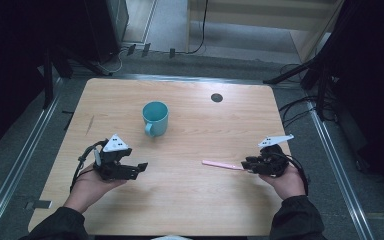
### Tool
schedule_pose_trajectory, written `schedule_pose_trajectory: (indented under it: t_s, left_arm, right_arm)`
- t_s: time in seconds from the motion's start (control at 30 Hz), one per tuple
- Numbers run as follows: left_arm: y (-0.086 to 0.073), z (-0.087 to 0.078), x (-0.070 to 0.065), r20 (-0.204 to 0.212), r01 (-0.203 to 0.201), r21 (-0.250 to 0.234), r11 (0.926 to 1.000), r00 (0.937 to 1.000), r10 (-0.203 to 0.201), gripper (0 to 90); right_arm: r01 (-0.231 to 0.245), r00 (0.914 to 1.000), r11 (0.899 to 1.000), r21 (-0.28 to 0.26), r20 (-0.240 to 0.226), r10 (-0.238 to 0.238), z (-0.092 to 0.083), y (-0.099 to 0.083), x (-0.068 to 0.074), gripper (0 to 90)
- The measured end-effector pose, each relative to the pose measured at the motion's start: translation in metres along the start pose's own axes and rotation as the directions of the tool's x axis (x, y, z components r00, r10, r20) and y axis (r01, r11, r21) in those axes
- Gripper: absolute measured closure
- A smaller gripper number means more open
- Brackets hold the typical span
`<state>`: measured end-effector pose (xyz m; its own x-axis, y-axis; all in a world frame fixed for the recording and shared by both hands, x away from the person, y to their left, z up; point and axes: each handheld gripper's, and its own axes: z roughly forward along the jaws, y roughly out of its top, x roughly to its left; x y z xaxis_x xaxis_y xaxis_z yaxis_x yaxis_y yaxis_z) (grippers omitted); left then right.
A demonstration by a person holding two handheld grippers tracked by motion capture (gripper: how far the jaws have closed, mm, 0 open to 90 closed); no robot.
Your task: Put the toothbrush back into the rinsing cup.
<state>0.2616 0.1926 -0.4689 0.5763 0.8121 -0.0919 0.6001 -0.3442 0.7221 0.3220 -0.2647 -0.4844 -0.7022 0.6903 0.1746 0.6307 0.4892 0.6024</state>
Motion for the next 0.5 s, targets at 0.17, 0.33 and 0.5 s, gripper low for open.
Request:
schedule_pose_trajectory:
  t_s: [0.17, 0.33, 0.5]
  left_arm:
    - [-0.0008, 0.0038, -0.0038, 0.016, -0.051, 0.051, 0.9974, 0.9986, 0.05, 24.8]
    - [-0.0002, 0.004, -0.0034, 0.035, -0.048, 0.036, 0.9982, 0.9983, 0.047, 40.4]
    - [0.0002, 0.0048, 0.0027, 0.03, -0.026, 0.03, 0.9992, 0.9992, 0.025, 50.7]
  right_arm:
    - [-0.02, 0.9998, 1.0, -0.009, 0.003, 0.02, 0.001, 0.002, -0.0009, 62.4]
    - [-0.073, 0.9971, 0.997, -0.009, 0.021, 0.073, 0.0006, 0.0001, -0.0049, 65.1]
    - [-0.083, 0.9962, 0.996, -0.03, 0.025, 0.084, -0.0048, -0.0026, -0.0035, 71.6]
